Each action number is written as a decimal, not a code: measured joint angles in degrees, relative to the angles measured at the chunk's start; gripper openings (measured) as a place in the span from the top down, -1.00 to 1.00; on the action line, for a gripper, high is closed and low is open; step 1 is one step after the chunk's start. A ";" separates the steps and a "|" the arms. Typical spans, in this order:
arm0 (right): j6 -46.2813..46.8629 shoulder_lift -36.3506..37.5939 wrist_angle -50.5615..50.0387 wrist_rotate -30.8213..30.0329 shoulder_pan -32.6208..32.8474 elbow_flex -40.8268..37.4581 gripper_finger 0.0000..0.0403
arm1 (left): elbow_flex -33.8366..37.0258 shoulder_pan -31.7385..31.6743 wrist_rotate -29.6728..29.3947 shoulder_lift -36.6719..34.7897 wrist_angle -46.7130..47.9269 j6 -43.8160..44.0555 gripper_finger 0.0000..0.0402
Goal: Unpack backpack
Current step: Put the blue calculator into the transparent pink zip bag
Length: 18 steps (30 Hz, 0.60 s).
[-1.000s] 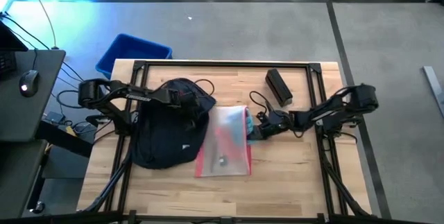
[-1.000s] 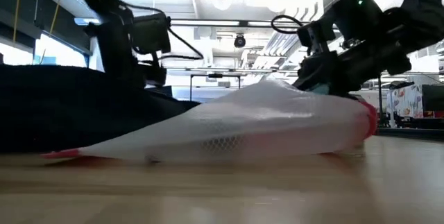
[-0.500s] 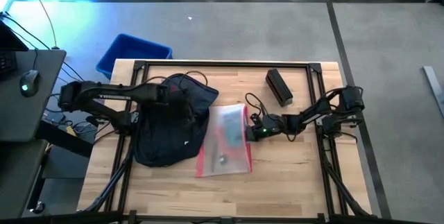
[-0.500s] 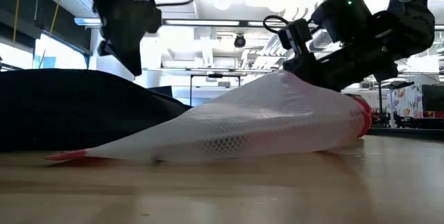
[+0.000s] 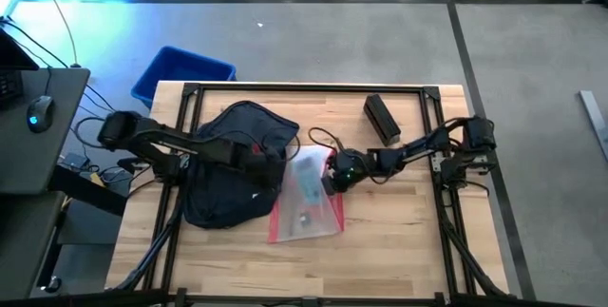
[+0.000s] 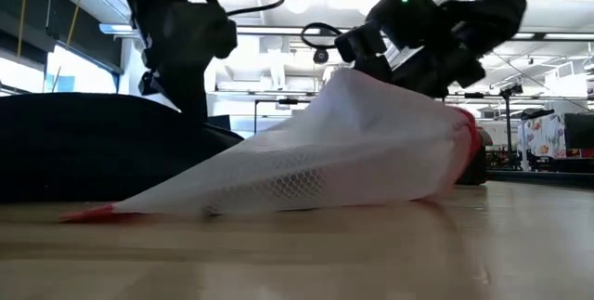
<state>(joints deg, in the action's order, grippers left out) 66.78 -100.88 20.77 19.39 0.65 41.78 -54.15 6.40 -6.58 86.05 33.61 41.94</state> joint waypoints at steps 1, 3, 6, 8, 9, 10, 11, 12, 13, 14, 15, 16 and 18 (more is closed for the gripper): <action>-1.29 0.02 -1.46 0.63 -0.16 0.65 -0.08 | 0.00 0.43 0.06 0.61 -0.29 -0.01 1.00; -3.41 0.26 -3.59 0.94 -0.31 1.59 -0.14 | 0.00 1.11 0.37 1.29 -0.90 0.08 1.00; -4.18 0.45 -6.12 1.92 -0.31 2.71 -0.19 | 0.00 2.11 0.92 1.46 -0.46 1.76 1.00; -4.64 0.59 -6.75 3.38 -0.20 3.11 -0.20 | 0.00 2.98 0.42 1.43 -0.58 3.49 1.00; -5.38 0.61 -6.58 3.80 0.01 3.43 -0.20 | 0.00 3.38 0.02 1.43 -0.56 4.23 1.00; -6.17 0.61 -6.33 4.23 0.26 3.75 -0.20 | 0.00 3.80 -0.23 1.43 -0.57 4.69 1.00; -7.00 0.64 -6.32 4.88 0.47 4.06 -0.20 | 0.00 4.09 -0.55 1.38 -0.63 5.05 1.00; -7.96 0.66 -6.34 5.37 0.63 4.34 -0.20 | 0.00 4.37 -1.00 1.35 -0.70 5.45 1.00; -9.16 0.66 -6.38 5.73 0.80 4.66 -0.20 | 0.00 4.62 -1.40 1.35 -0.72 5.77 1.00; -10.49 0.66 -6.39 5.60 1.07 5.10 -0.20 | 0.00 4.77 -1.70 1.35 -0.67 5.89 1.00; -11.66 0.66 -6.38 4.93 1.30 5.64 -0.20 | 0.00 4.88 -1.89 1.35 -0.69 5.96 1.00; -12.51 0.66 -6.36 4.08 1.48 6.33 -0.20 | 0.00 4.95 -2.09 1.35 -0.72 5.97 1.00; -13.61 0.68 -6.56 2.97 1.62 7.84 -0.21 | 0.00 4.94 -2.35 1.35 -0.69 5.99 1.00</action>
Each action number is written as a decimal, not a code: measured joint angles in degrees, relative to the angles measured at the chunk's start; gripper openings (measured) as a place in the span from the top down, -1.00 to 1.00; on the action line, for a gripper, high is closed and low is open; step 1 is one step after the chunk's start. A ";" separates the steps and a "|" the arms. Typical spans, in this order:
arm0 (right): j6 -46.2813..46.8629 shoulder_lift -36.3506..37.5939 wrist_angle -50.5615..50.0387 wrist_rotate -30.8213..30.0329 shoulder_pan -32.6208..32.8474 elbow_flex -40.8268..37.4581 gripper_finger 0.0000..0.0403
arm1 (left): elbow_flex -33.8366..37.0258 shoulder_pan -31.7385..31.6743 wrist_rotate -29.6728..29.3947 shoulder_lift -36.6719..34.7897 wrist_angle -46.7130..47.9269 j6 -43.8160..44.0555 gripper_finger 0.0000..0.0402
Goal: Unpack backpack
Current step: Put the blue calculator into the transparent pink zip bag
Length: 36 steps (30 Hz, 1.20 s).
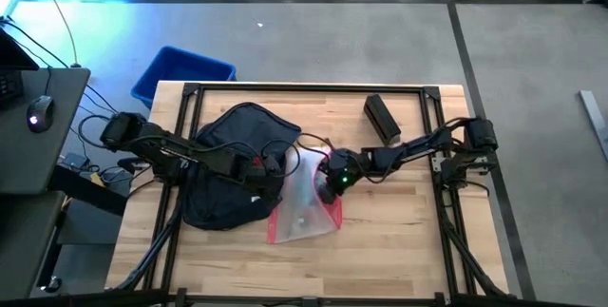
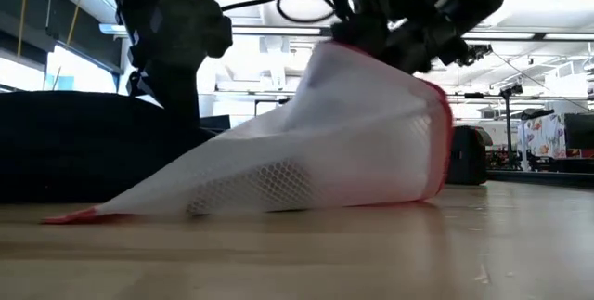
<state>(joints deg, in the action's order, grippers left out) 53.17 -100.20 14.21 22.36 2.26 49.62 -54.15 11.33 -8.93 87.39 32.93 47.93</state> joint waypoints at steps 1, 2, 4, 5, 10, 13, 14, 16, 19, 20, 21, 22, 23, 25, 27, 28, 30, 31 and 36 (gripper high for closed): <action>-0.33 0.06 -1.36 -0.69 -0.16 0.78 -0.21 | 0.00 0.00 -0.06 0.00 0.01 0.04 1.00; -0.14 0.13 -3.88 -1.81 -0.39 1.53 -0.21 | 0.00 0.00 -0.18 0.00 0.00 0.18 1.00; 1.24 0.15 -11.22 -4.05 -1.06 3.01 -0.21 | 0.00 0.00 -0.20 0.00 -0.02 0.85 1.00; 1.44 0.13 -15.09 -4.87 -1.29 3.52 -0.21 | 0.00 0.00 -0.20 0.00 0.02 1.15 1.00; -5.71 0.66 -25.59 -5.26 -1.75 5.11 -0.21 | 0.00 0.00 -0.22 0.00 0.04 1.48 1.00; -7.82 1.97 -27.42 -5.17 -1.75 5.48 -0.21 | 0.00 -0.01 -0.22 0.00 0.11 1.52 1.00; -8.20 2.63 -27.42 -5.19 -1.75 5.50 -0.21 | 0.00 -0.01 -0.22 0.00 0.10 1.57 1.00; -8.22 4.08 -27.74 -5.43 -1.75 5.54 -0.21 | 0.00 -0.02 -0.22 -0.02 0.09 2.19 1.00; -8.70 4.44 -25.43 -6.07 -1.75 5.54 -0.21 | -0.02 -0.02 -0.52 -0.02 0.07 2.57 1.00; -9.12 3.95 -23.88 -5.71 -1.75 5.54 -0.21 | -0.02 -0.02 -0.65 -0.02 0.08 2.55 1.00; -8.88 3.09 -21.97 -5.09 -1.75 5.59 -0.21 | -0.02 -0.02 -0.80 -0.02 0.13 2.55 1.00; -7.68 2.22 -20.43 -4.75 -1.75 5.63 -0.21 | -0.02 -0.02 -1.17 -0.02 0.08 2.53 1.00; -6.53 1.25 -19.68 -4.76 -1.73 5.61 -0.20 | -0.02 -0.02 -1.60 -0.02 0.08 2.53 1.00; -5.23 0.07 -18.57 -4.78 -1.71 5.50 -0.14 | -0.02 -0.04 -1.93 -0.02 0.01 2.83 1.00; -4.28 -0.20 -18.50 -4.79 -1.73 5.52 -0.06 | -0.03 -0.04 -1.95 -0.02 0.05 3.17 1.00; -4.26 -0.20 -19.27 -4.77 -1.73 5.59 0.00 | -0.04 -0.04 -1.92 -0.02 -0.02 3.37 1.00; -4.62 -0.20 -21.61 -4.77 -1.73 5.54 0.10 | -0.04 -0.04 -1.92 -0.02 0.06 3.51 1.00; -5.75 -0.20 -21.91 -4.53 -1.73 5.50 0.14 | -0.04 -0.04 -1.90 -0.02 0.04 3.49 1.00; -10.65 -0.11 -18.48 -1.46 -1.74 5.50 0.23 | -0.04 -0.04 -1.94 -0.02 0.07 3.56 1.00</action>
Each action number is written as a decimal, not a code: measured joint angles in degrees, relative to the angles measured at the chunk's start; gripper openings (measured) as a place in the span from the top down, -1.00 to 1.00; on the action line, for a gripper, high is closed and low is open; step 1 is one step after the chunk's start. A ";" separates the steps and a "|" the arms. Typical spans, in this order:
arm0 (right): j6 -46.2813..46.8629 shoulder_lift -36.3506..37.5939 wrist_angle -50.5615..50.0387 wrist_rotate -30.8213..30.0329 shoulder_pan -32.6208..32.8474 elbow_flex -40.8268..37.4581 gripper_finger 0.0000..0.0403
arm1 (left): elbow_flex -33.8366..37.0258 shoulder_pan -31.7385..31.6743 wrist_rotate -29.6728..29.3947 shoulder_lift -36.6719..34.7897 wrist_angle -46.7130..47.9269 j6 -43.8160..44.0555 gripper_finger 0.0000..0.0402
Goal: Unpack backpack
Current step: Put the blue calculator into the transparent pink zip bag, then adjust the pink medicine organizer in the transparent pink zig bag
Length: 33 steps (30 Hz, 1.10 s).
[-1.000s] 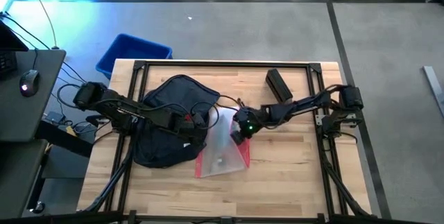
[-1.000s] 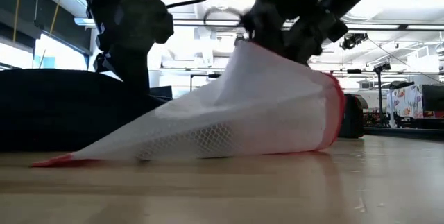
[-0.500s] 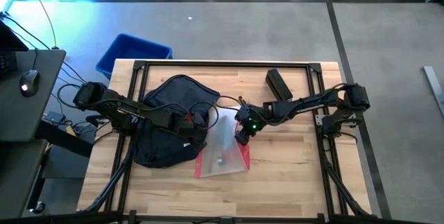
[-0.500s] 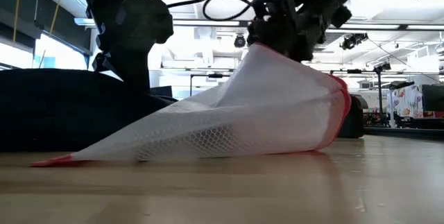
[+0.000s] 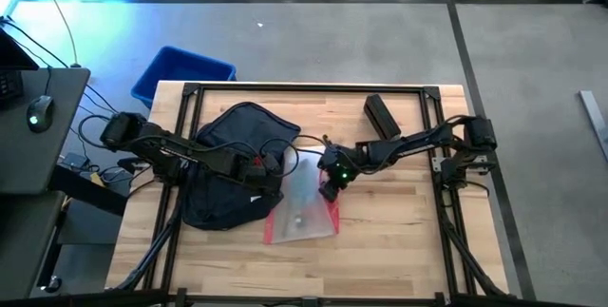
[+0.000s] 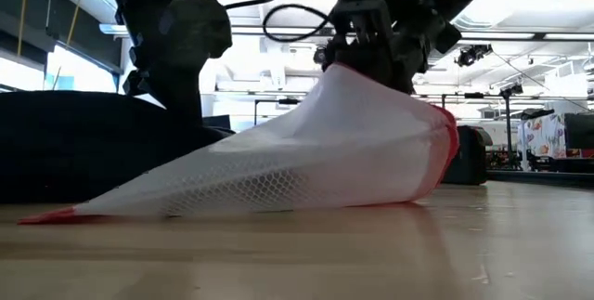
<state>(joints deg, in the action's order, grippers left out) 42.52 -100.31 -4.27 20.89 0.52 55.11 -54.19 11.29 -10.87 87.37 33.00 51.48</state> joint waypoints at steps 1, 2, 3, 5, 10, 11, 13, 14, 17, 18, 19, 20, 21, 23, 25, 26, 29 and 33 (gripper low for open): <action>-0.73 0.02 1.01 -0.72 -0.01 0.00 0.23 | 0.00 -0.02 -0.08 0.00 -0.08 -0.02 1.00; -1.85 0.02 2.13 -0.97 -0.04 0.00 0.23 | 0.00 -0.02 -0.24 0.00 -0.09 -0.06 1.00; -3.20 0.02 3.36 -0.43 -0.18 0.00 0.23 | 0.00 -0.04 -0.24 0.00 -0.06 -0.03 1.00; -5.75 0.03 5.43 1.88 -0.66 0.00 0.24 | 0.00 -0.07 -0.31 0.00 -0.11 -0.02 1.00; -4.24 1.79 0.50 0.72 -1.30 0.00 0.24 | 0.00 -0.07 -0.38 0.00 -0.05 0.82 1.00; -3.61 2.49 -1.47 -0.35 -1.30 0.00 0.24 | 0.00 -0.06 -0.40 0.00 -0.04 1.05 1.00; -2.44 3.66 -6.24 -2.34 -1.29 0.00 0.24 | 0.00 -0.07 -0.42 0.00 -0.07 1.88 1.00; -2.73 4.20 -8.37 -3.02 -1.30 0.00 0.24 | 0.00 -0.07 -0.42 0.00 -0.09 2.01 1.00; -5.27 6.55 -12.91 -4.58 -0.69 0.00 0.24 | 0.00 -0.07 -0.42 0.00 -0.07 2.03 1.00; -5.51 7.59 -14.29 -5.29 -0.36 0.01 0.24 | 0.00 -0.07 -0.42 0.00 -0.05 2.01 1.00; -5.61 8.50 -15.87 -6.43 0.02 0.04 0.24 | 0.00 -0.07 -0.44 0.00 -0.05 1.99 1.00; -5.92 9.14 -17.93 -7.64 0.33 0.04 0.24 | 0.00 -0.07 -0.43 0.00 0.02 2.00 1.00; -6.11 9.65 -20.06 -8.68 0.62 0.04 0.24 | 0.00 -0.07 -0.45 0.00 0.02 2.00 1.00; -5.86 10.05 -24.00 -10.29 0.97 0.00 0.24 | 0.00 -0.06 -0.84 0.00 -0.01 2.00 1.00; -4.81 10.02 -25.52 -10.93 1.33 -1.04 0.24 | 0.00 -0.07 -1.24 0.00 -0.06 1.99 1.00; -3.75 9.72 -25.75 -11.04 1.54 -2.03 0.24 | 0.00 -0.07 -1.32 0.00 -0.04 1.99 1.00; 0.38 8.60 -24.02 -10.48 2.54 -5.48 0.24 | 0.00 -0.07 -1.34 0.00 -0.05 1.99 1.00; 3.29 6.01 -12.20 -7.87 4.02 -8.63 0.24 | 0.00 -0.04 -1.40 0.00 -0.15 1.95 1.00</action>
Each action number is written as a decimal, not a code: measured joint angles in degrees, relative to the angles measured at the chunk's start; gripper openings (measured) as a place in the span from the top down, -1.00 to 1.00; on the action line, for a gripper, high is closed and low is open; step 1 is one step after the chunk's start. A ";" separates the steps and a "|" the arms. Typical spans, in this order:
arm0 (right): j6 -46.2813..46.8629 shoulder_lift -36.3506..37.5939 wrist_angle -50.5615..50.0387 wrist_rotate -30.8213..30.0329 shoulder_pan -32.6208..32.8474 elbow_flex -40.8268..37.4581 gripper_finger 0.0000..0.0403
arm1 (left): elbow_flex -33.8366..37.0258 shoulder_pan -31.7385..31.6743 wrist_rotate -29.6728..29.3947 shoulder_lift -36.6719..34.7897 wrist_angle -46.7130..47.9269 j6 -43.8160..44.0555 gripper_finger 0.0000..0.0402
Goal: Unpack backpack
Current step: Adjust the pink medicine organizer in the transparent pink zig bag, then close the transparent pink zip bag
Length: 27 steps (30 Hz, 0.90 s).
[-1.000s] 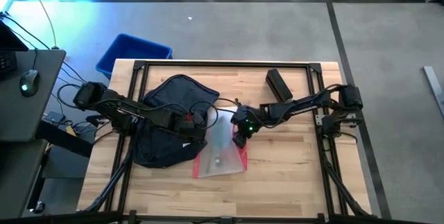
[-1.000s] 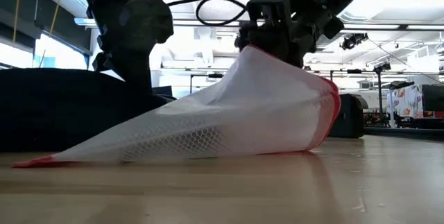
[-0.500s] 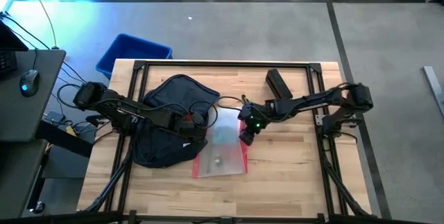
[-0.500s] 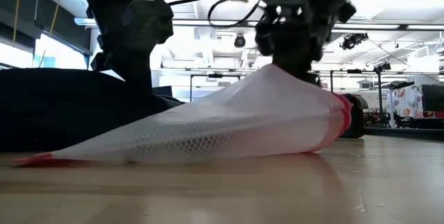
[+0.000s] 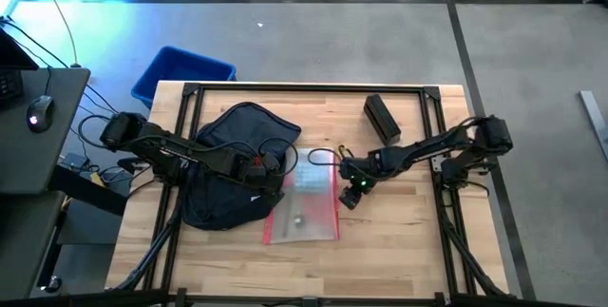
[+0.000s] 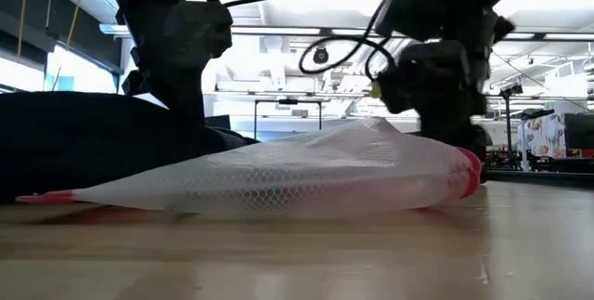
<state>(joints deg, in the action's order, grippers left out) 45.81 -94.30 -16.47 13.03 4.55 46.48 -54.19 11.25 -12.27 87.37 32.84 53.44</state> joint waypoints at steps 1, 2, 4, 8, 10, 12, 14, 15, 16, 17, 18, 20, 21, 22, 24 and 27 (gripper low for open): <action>1.01 -1.08 3.65 0.42 0.28 -0.20 0.24 | 0.00 -0.02 -0.14 0.00 0.03 -0.01 1.00; 2.09 -2.27 7.25 0.52 0.51 -0.13 0.24 | 0.00 -0.09 -0.19 0.00 0.06 -0.01 1.00; 3.11 -4.58 12.26 0.43 0.88 0.72 0.24 | 0.00 -0.27 0.12 0.00 0.04 -0.01 1.00; 1.74 -6.76 17.48 -0.16 0.86 3.30 0.24 | 0.00 -0.35 1.04 0.00 0.04 -0.05 1.00; 0.06 -6.80 15.18 -0.17 0.67 4.14 0.24 | 0.00 -0.35 1.11 0.00 0.04 -0.05 1.00; -1.59 -6.18 10.86 -0.33 0.45 4.44 0.24 | 0.00 -0.35 1.17 0.00 0.00 -0.05 1.00; -2.37 -4.62 5.68 -0.42 0.34 4.50 0.24 | 0.00 -0.35 1.17 0.00 -0.25 -0.07 1.00; -2.64 -3.57 2.63 -0.53 0.32 4.55 0.24 | 0.00 -0.35 1.10 0.00 -0.43 -0.18 1.00; -2.94 -2.51 -0.61 -0.93 0.32 4.57 0.24 | 0.00 -0.34 0.96 0.00 -0.79 -0.75 1.00; -3.40 -1.34 -4.06 -1.47 0.32 4.57 0.24 | 0.00 -0.35 0.80 0.00 -1.38 -1.43 1.00; -3.80 -0.07 -7.39 -2.38 0.36 4.57 0.24 | 0.00 -0.36 0.57 0.00 -2.09 -2.05 1.00; -4.40 3.06 -13.47 -4.07 0.38 4.57 0.24 | 0.00 -0.50 -0.04 0.00 -3.50 -2.98 1.00; -4.76 4.45 -16.18 -5.18 0.38 4.57 0.24 | 0.00 -0.61 -0.30 0.00 -4.00 -3.07 1.00; -5.04 5.77 -18.45 -6.92 0.38 4.47 0.24 | 0.00 -0.78 -0.51 0.00 -4.47 -3.07 1.00; -5.42 7.80 -19.64 -10.63 0.00 3.40 0.24 | 0.00 -1.14 -1.40 0.00 -5.06 -3.11 1.00; -6.20 9.18 -13.98 -12.62 -2.50 0.66 0.24 | 0.00 -1.54 -2.28 0.00 -6.21 -3.53 1.00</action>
<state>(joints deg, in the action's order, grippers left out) 39.61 -85.12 -30.45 0.40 2.05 47.14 -54.19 9.71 -14.55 87.37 26.63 49.91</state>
